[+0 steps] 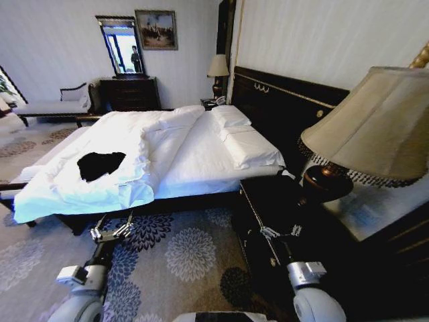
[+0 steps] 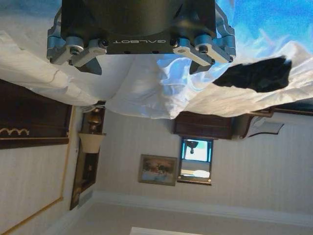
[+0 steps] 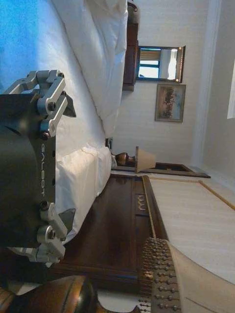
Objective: Fold the clothes on the bed.
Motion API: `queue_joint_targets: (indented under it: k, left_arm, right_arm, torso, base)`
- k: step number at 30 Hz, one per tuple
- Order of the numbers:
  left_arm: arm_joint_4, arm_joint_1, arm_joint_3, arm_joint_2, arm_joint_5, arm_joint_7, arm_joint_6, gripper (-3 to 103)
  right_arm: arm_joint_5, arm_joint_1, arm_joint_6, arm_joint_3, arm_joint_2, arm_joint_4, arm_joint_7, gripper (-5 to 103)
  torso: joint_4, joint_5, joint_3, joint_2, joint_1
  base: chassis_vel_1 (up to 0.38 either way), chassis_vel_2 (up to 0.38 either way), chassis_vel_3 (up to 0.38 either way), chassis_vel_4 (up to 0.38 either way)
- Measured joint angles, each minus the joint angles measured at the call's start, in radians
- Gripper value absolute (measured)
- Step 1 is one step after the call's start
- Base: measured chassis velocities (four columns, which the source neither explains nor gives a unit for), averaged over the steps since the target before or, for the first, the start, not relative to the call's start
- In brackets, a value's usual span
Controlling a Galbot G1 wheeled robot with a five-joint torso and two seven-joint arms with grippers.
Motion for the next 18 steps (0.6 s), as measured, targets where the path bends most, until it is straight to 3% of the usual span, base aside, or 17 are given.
queue_joint_targets:
  k: [18]
  left_arm:
    - [-0.008,0.042,0.001,-0.092,0.022,0.030,-0.065,100]
  right_arm:
    - [-0.014,-0.028,-0.008,-0.001,0.005,0.042,-0.003,100]
  torso:
    - [0.0000,0.0001,0.000,0.000,0.000]
  base:
    - [-0.009,0.009,0.006,-0.009]
